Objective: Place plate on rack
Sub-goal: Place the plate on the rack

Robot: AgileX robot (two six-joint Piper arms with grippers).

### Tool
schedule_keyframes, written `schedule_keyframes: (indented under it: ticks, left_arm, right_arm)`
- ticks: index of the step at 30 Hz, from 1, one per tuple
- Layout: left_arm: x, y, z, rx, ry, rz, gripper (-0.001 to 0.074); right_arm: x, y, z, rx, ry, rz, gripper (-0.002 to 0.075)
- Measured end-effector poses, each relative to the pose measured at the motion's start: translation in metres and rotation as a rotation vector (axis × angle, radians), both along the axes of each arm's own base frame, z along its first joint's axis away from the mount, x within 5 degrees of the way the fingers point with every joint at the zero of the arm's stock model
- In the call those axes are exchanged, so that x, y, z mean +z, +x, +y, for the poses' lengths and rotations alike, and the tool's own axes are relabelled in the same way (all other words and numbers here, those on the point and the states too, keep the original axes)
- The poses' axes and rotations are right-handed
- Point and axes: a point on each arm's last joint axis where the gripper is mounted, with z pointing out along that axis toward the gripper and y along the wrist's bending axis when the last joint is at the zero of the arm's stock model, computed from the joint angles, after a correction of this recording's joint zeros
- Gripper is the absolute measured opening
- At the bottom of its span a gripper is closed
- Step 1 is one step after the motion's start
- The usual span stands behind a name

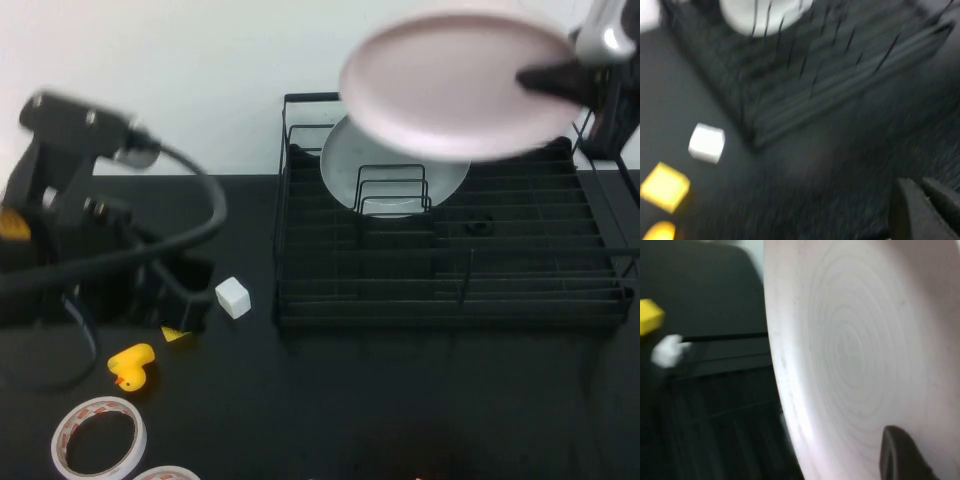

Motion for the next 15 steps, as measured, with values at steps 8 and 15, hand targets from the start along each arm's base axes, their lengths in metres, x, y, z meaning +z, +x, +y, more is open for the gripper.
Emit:
schedule_keyframes:
  ticks: [8, 15]
  left_arm:
    - [-0.030, -0.023, 0.009, 0.038, -0.003, 0.107, 0.0000]
    - [-0.049, -0.044, 0.015, 0.041, -0.009, 0.149, 0.0000]
  right_arm:
    - [0.007, 0.041, 0.007, 0.112, -0.006, 0.018, 0.0126]
    - [-0.015, 0.095, 0.001, 0.164, -0.009, 0.184, 0.0126]
